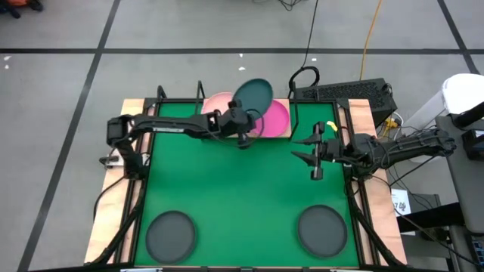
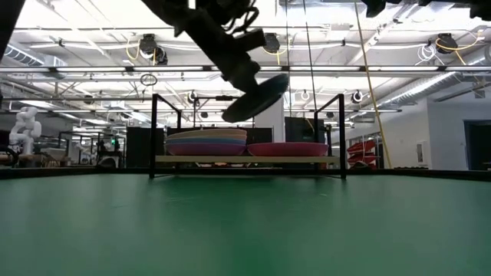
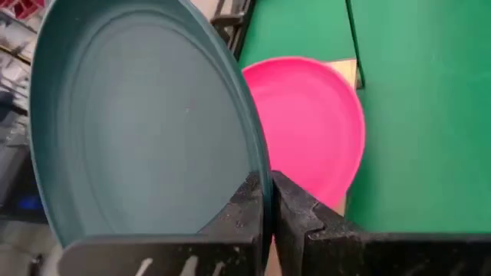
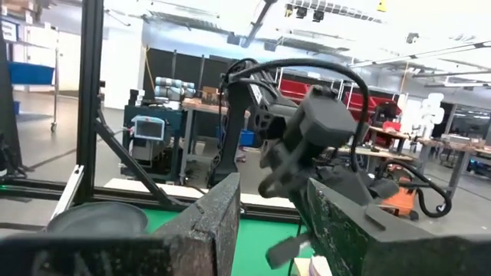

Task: Place and stack plates onto a shelf
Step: Stack the dark green plate on top of the pink plate on the shelf

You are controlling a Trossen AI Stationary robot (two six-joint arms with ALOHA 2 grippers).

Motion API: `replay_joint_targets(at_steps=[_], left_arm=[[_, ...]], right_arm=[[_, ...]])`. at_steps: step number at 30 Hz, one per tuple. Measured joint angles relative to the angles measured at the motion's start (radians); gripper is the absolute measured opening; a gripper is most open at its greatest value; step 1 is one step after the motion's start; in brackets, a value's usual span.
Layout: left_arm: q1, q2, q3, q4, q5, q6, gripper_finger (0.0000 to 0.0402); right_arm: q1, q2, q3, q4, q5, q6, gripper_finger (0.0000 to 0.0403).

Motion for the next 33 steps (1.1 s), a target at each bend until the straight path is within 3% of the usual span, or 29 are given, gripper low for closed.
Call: replay_joint_targets(at_steps=[12, 21, 25, 33], left_arm=[[-0.011, 0.207, 0.358, -0.245, 0.001, 0.089, 0.001], [-0.01, 0.31, 0.375, -0.262, 0.0, 0.124, 0.0028], [-0.011, 0.317, 0.375, -0.245, -0.002, 0.148, 0.0053], [-0.011, 0.316, 0.375, -0.21, -0.003, 0.147, 0.0062]], right_arm=[[0.002, -0.001, 0.0, -0.004, 0.002, -0.014, 0.0134], [0.023, -0.021, 0.0, -0.018, 0.003, -0.017, 0.0134], [0.023, -0.026, -0.001, -0.026, 0.004, -0.017, 0.0134], [0.023, -0.026, -0.001, -0.032, 0.004, -0.017, 0.0134]])
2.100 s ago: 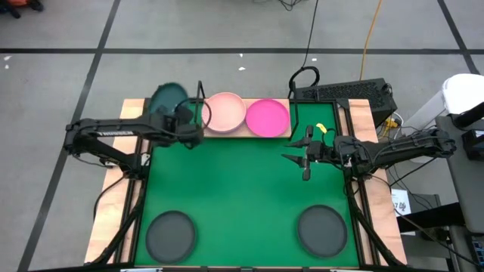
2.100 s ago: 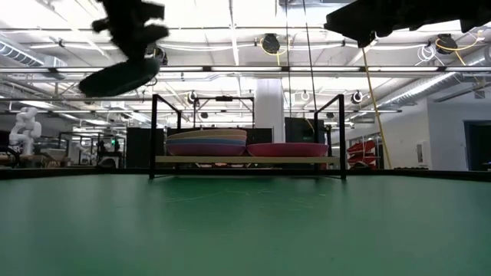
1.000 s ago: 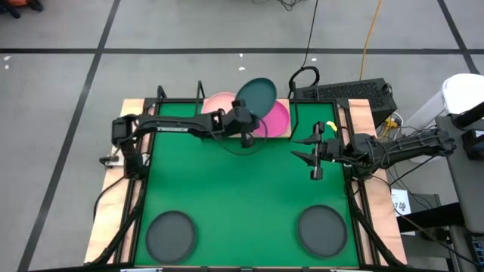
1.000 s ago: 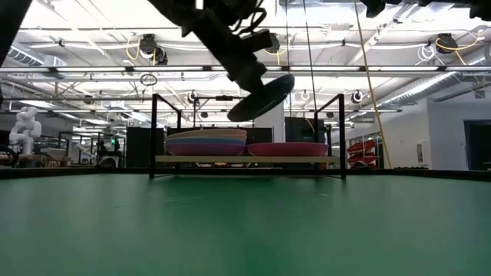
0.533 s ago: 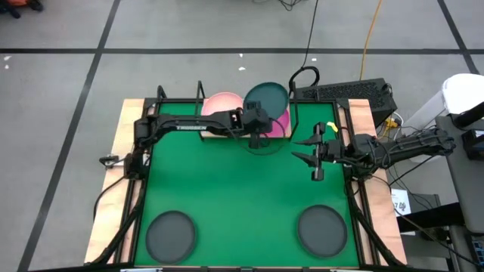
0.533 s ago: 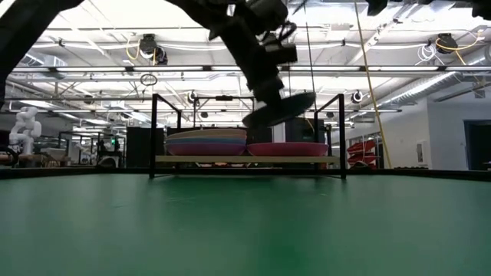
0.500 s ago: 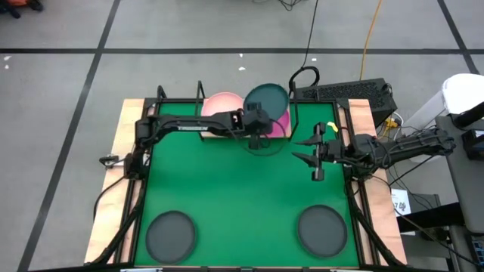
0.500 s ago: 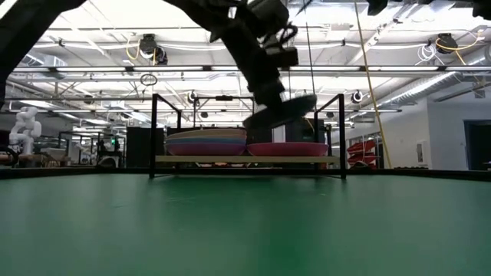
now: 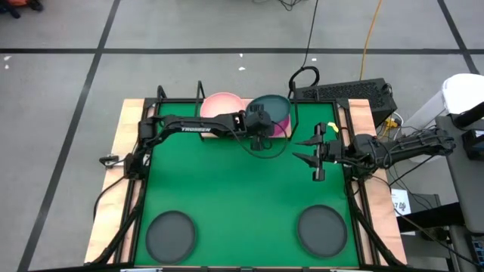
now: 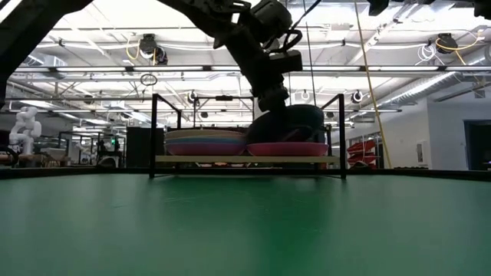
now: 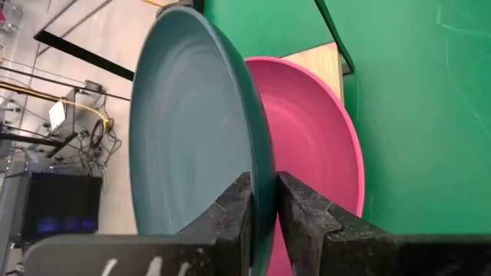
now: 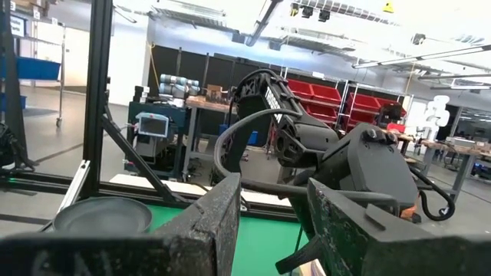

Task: Place and stack plates onto a shelf
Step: Stack the dark green plate on top of the pink plate on the shelf, then stack the right black plate on top of the dark green plate on the shelf

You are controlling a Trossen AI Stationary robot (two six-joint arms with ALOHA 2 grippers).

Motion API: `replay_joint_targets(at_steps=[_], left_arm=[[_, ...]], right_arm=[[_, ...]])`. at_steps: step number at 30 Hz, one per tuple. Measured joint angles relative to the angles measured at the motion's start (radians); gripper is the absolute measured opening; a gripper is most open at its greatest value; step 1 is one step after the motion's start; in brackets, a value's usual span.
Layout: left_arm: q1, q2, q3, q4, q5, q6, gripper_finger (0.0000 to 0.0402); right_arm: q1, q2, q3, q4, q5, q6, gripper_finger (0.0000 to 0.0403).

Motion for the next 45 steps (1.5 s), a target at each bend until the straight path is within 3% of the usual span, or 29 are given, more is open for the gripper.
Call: replay_joint_targets(at_steps=[13, 24, 28, 32, 36, 40, 45], left_arm=[[-0.013, 0.0, 0.0, -0.015, -0.001, -0.04, 0.0177], [-0.055, -0.038, 0.0, -0.065, -0.058, -0.041, 0.0191], [-0.077, -0.136, 0.0, -0.125, -0.076, -0.137, 0.0191], [-0.088, -0.269, -0.017, -0.162, 0.091, -0.235, 0.0191], [-0.104, -0.41, -0.066, -0.145, 0.126, -0.279, 0.019], [-0.148, -0.577, -0.207, -0.035, 0.123, -0.285, 0.0161], [-0.206, -0.827, -0.474, 0.102, 0.12, -0.365, 0.0118]], right_arm=[[0.0, 0.0, 0.0, -0.002, 0.0, 0.0, 0.0134], [0.0, 0.0, 0.0, -0.029, 0.0, 0.007, 0.0134], [0.0, -0.001, 0.0, -0.051, 0.001, 0.008, 0.0134], [0.0, -0.007, -0.001, -0.095, 0.003, 0.013, 0.0134], [0.0, -0.019, -0.001, -0.158, -0.001, 0.106, 0.0134], [0.0, -0.048, -0.001, -0.238, -0.004, 0.17, 0.0134], [0.0, -0.076, 0.0, -0.287, -0.06, 0.191, 0.0134]])
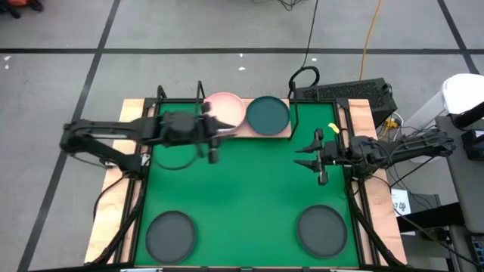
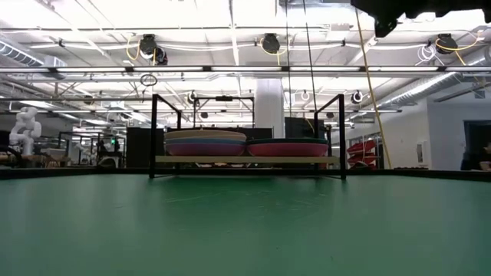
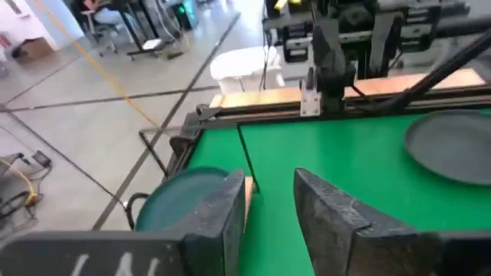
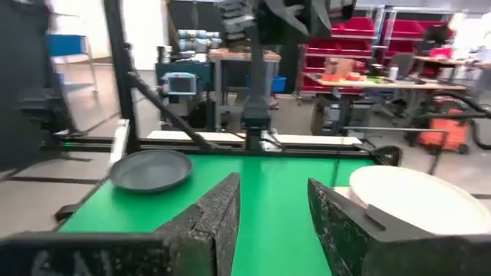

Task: Place and stack plates onto a shelf
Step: Stack the right black plate on top of the dark green plate on the shelf

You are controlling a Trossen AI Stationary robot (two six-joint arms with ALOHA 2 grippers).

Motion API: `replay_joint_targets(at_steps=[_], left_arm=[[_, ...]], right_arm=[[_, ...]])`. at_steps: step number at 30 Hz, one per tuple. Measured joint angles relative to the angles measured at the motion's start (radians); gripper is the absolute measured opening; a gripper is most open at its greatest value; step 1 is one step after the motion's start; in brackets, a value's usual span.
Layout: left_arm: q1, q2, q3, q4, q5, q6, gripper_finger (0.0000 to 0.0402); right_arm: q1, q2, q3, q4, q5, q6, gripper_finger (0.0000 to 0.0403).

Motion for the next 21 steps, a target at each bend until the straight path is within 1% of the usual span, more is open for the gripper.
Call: replay_joint_targets(at_steps=[2, 6, 8, 11, 13, 15, 18, 21], left_arm=[[-0.027, -0.097, -0.122, 0.086, -0.022, -0.031, 0.0112], [-0.08, -0.263, -0.39, 0.356, -0.047, -0.079, 0.0111], [-0.094, -0.319, -0.508, 0.495, -0.057, -0.104, 0.0111], [-0.109, -0.362, -0.64, 0.675, -0.066, -0.134, 0.011], [-0.115, -0.366, -0.701, 0.77, -0.079, -0.146, 0.011], [-0.119, -0.366, -0.747, 0.828, -0.085, -0.148, 0.011], [-0.127, -0.366, -0.784, 0.873, -0.084, -0.15, 0.011], [-0.129, -0.365, -0.802, 0.887, -0.084, -0.147, 0.011]], right_arm=[[0.0, 0.0, 0.0, 0.0, -0.012, 0.001, 0.0134], [0.0, 0.031, 0.019, -0.013, -0.024, 0.001, 0.0134], [0.0, 0.063, 0.039, -0.028, -0.025, 0.001, 0.0134], [0.0, 0.114, 0.094, -0.101, -0.026, 0.001, 0.0134], [0.0, 0.153, 0.154, -0.22, -0.042, 0.011, 0.0134], [-0.001, 0.205, 0.222, -0.378, -0.114, 0.04, 0.0134], [0.0, 0.288, 0.311, -0.571, -0.2, 0.11, 0.0134], [0.0, 0.359, 0.338, -0.696, -0.288, 0.183, 0.0134]])
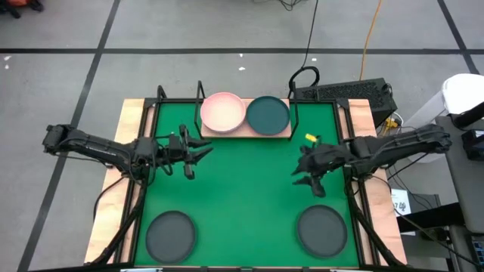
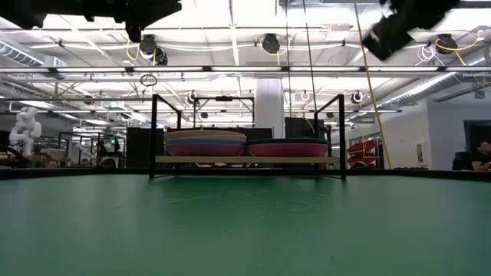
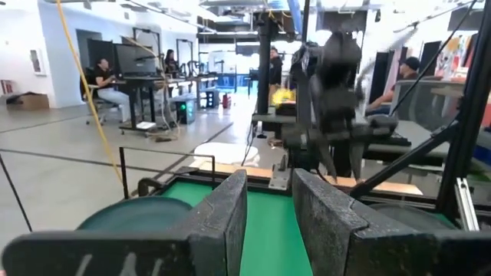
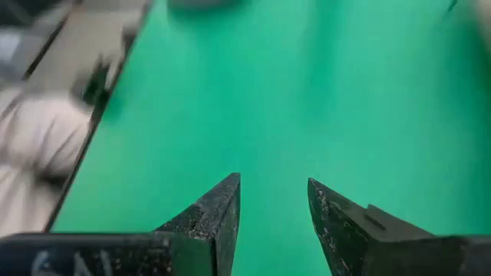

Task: Place and stack plates onto a shelf
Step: Stack the right black plate on top of the dark green plate on the shelf

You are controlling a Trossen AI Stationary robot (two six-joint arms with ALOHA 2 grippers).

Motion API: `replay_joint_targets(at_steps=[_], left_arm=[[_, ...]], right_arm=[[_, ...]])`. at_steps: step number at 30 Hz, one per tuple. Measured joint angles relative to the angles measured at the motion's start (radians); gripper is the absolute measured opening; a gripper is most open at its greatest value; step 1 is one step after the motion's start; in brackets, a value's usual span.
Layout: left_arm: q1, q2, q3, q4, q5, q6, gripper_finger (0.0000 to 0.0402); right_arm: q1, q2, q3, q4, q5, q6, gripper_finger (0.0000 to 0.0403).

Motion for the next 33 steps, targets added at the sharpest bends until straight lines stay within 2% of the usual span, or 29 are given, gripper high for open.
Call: replay_joint_targets(at_steps=[3, 6, 11, 17, 26, 33], left_arm=[[0.0, 0.0, 0.002, 0.007, 0.0, -0.005, 0.011], [-0.006, 0.0, 0.003, 0.007, 0.001, -0.016, 0.011], [-0.006, 0.0, 0.003, 0.004, 0.004, -0.039, 0.011], [-0.006, 0.0, 0.003, -0.01, 0.004, -0.046, 0.011], [-0.006, 0.0, 0.003, -0.011, 0.004, -0.053, 0.011], [-0.006, 0.0, 0.003, -0.011, 0.003, -0.065, 0.011]], right_arm=[[0.0, 0.064, -0.016, -0.095, -0.124, 0.055, 0.0134], [0.0, 0.112, -0.057, -0.126, -0.181, 0.089, 0.0134], [0.001, 0.156, -0.145, -0.088, -0.276, 0.115, 0.0134], [0.018, 0.165, -0.271, 0.047, -0.365, 0.158, 0.0134], [0.069, 0.164, -0.404, 0.269, -0.357, 0.242, 0.0134], [0.105, 0.164, -0.451, 0.301, -0.261, 0.312, 0.0134]])
